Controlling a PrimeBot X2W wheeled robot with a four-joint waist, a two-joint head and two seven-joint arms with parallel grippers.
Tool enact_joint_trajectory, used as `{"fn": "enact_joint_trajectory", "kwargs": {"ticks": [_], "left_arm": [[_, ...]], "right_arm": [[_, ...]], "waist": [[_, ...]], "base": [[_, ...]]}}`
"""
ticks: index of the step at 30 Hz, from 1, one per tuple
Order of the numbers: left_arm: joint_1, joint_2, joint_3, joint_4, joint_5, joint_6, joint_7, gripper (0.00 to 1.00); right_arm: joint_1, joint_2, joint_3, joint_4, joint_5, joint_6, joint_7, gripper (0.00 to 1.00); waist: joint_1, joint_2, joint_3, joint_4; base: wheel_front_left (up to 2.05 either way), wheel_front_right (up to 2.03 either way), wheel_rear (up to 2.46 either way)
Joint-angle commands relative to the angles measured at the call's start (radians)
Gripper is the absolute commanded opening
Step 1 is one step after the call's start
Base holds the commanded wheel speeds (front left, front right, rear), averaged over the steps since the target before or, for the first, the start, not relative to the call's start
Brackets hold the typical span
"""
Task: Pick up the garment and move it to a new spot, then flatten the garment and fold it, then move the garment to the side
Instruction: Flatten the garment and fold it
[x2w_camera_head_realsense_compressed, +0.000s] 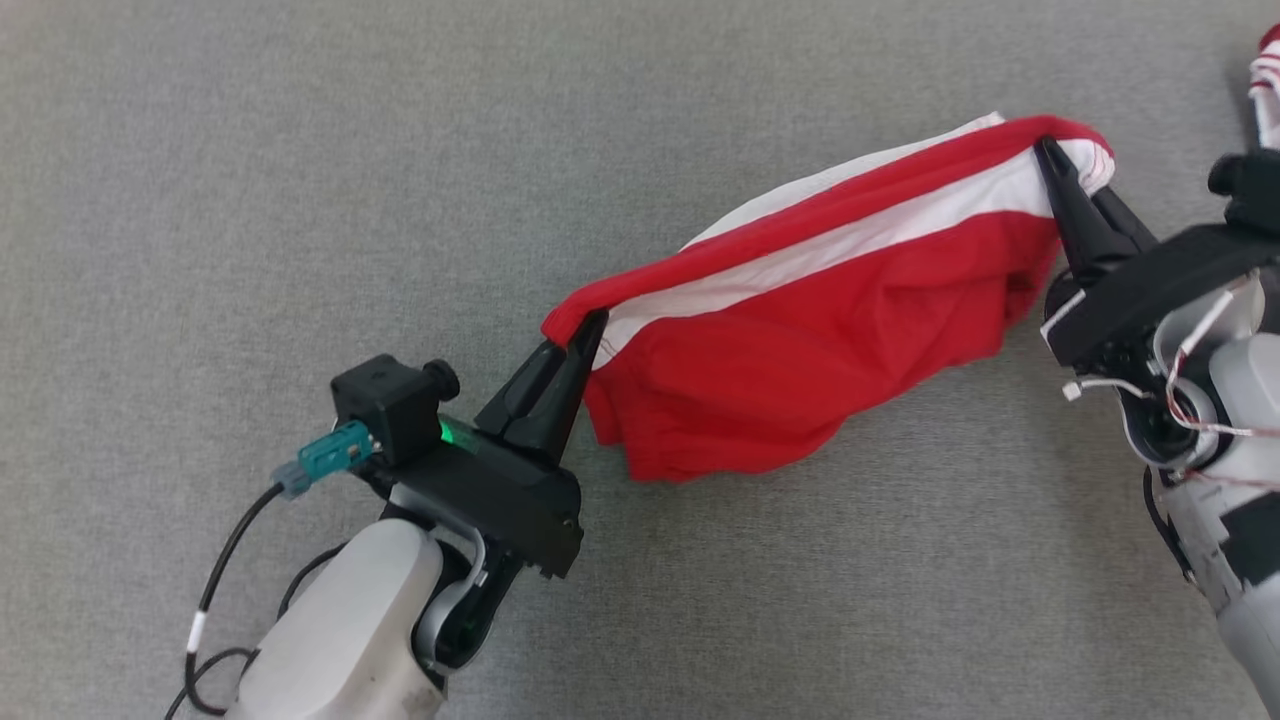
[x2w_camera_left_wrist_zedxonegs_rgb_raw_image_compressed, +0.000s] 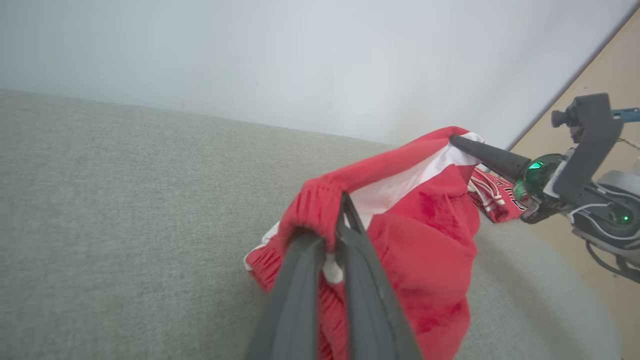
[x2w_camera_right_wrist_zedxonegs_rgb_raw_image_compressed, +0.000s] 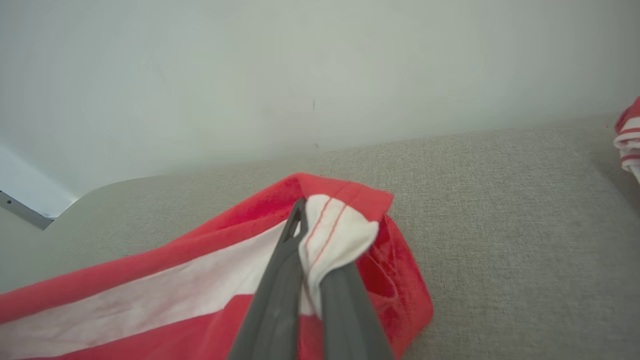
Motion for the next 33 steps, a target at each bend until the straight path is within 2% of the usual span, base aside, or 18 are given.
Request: {"fn": "enact_joint_trajectory", "kwargs": {"ticks": [1, 5, 6, 7, 8, 16, 23, 29, 33], "left_arm": [[-0.012, -0.004, -0.006, 0.010, -0.002, 0.001, 0.000, 0.00], [-0.039, -0.012, -0.019, 0.043, -0.014, 0.001, 0.000, 0.00], [-0.041, -0.013, -0.023, 0.052, -0.015, 0.001, 0.000, 0.00], [-0.044, -0.014, -0.025, 0.058, -0.013, 0.001, 0.000, 0.17], [-0.047, -0.014, -0.024, 0.062, -0.008, 0.001, 0.000, 0.98], [0.012, -0.006, 0.042, 0.065, 0.046, 0.001, 0.000, 1.00], [0.105, 0.017, 0.112, 0.023, 0.085, 0.001, 0.000, 1.00], [0.220, 0.014, 0.287, -0.100, 0.159, 0.042, 0.000, 1.00], [0.287, -0.011, 0.422, -0.192, 0.272, 0.072, 0.000, 1.00]], "right_arm": [[-0.015, 0.002, 0.008, 0.022, -0.005, -0.003, -0.006, 0.00], [-0.068, -0.002, 0.041, 0.122, -0.007, -0.003, -0.032, 0.00], [-0.076, 0.000, 0.049, 0.140, -0.004, -0.003, -0.039, 0.28], [-0.083, -0.002, 0.060, 0.154, -0.005, -0.003, -0.047, 0.49], [-0.089, -0.003, 0.070, 0.165, -0.001, -0.003, -0.055, 1.00], [-0.085, -0.053, 0.166, 0.186, 0.022, -0.003, -0.103, 1.00], [-0.047, -0.105, 0.206, 0.175, 0.059, -0.003, -0.126, 1.00], [-0.023, -0.122, 0.220, 0.195, 0.079, -0.003, -0.141, 1.00], [-0.038, -0.120, 0.223, 0.230, 0.085, -0.003, -0.140, 1.00]], "waist": [[-0.0003, -0.0002, 0.018, 0.015], [-0.0003, -0.0002, 0.025, 0.019], [-0.0003, -0.0002, 0.024, 0.019], [-0.0003, -0.0002, 0.024, 0.018], [-0.0003, -0.0002, 0.022, 0.017], [-0.0003, -0.0002, -0.025, -0.003], [-0.0003, -0.0002, -0.068, -0.003], [-0.0003, -0.0002, -0.083, 0.010], [-0.0003, -0.0002, -0.076, 0.030]], "base": [[0.00, 0.00, 0.00], [0.00, 0.00, 0.00], [0.00, 0.00, 0.00], [0.00, 0.00, 0.00], [0.00, 0.00, 0.00], [0.00, 0.00, 0.00], [0.00, 0.00, 0.00], [0.00, 0.00, 0.00], [0.00, 0.00, 0.00]]}}
